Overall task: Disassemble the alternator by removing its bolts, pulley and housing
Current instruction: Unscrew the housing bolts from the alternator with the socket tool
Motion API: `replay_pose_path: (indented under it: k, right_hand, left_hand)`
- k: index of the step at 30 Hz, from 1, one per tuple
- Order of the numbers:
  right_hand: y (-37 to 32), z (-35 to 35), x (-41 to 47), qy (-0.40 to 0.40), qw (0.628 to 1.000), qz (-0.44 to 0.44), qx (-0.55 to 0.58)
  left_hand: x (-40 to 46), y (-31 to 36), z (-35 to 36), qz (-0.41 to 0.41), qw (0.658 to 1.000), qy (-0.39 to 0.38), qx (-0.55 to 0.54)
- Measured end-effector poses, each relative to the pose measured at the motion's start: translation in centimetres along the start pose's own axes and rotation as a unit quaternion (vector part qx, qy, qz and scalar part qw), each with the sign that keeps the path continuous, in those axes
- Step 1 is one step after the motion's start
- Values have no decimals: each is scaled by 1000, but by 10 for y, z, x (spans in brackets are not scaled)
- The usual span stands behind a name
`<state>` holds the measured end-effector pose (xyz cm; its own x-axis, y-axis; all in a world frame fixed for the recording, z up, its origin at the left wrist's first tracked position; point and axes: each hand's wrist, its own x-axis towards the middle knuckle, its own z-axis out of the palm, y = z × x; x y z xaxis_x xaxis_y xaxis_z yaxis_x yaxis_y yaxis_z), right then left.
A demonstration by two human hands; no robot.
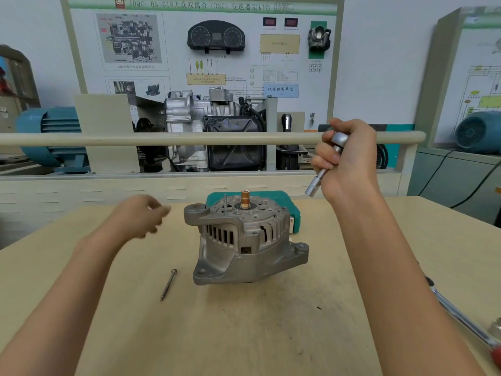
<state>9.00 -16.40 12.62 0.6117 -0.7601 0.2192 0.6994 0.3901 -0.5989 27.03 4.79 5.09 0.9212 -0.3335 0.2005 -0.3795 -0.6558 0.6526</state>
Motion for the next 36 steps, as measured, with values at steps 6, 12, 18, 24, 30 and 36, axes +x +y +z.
replay_pose_path:
  k: [6,12,18,24,30,36]
  right_hand:
    - [1,-3,4,17,1000,16,3]
    - [2,-3,4,25,999,28,9]
    - [3,-2,4,21,999,34,5]
    - [3,-3,3,23,999,36,5]
    - [2,-4,3,19,999,37,-2]
    - [4,-2,1,12,999,39,-17]
  left_hand:
    - [-38,57,-26,33,997,-35,-58]
    - [-52,78,19,86,979,-7,185]
    - [-42,69,30,110,983,21,149]
    - [-35,62,24,144,984,-15,100]
    - [-21,47,28,116,983,-1,-146]
    - [-21,42,38,28,962,143,-230]
